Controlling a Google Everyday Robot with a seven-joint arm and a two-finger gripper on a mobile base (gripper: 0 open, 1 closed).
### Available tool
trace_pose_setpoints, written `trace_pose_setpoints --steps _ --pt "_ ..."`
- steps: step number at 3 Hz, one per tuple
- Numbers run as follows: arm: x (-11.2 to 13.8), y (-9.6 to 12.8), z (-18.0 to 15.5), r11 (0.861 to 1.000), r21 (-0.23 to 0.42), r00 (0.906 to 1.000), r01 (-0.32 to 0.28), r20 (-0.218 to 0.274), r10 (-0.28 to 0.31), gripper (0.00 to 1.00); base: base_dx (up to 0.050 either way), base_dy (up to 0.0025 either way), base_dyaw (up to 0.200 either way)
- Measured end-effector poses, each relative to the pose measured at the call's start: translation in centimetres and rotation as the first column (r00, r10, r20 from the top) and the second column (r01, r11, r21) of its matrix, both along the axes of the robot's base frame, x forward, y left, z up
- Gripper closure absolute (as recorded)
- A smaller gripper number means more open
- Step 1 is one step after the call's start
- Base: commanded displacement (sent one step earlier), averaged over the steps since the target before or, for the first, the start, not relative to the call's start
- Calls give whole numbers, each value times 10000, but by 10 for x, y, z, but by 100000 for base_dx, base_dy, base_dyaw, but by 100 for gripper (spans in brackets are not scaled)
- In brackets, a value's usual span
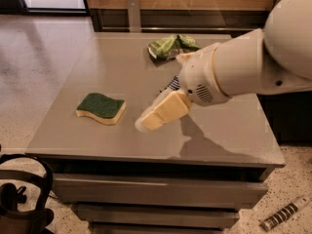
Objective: Pick sponge
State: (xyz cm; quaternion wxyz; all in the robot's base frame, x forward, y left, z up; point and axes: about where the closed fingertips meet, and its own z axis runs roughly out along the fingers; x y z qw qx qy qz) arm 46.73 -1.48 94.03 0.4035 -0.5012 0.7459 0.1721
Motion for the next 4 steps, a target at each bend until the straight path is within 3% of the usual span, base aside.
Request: trace_pose_setpoints --steps 1,4 --pt "16 43 -41 9976 652 9996 -238 -108 246 0 0 0 0" --pt "46 115 -83 9741 2040 9951 -971 400 908 0 0 0 0"
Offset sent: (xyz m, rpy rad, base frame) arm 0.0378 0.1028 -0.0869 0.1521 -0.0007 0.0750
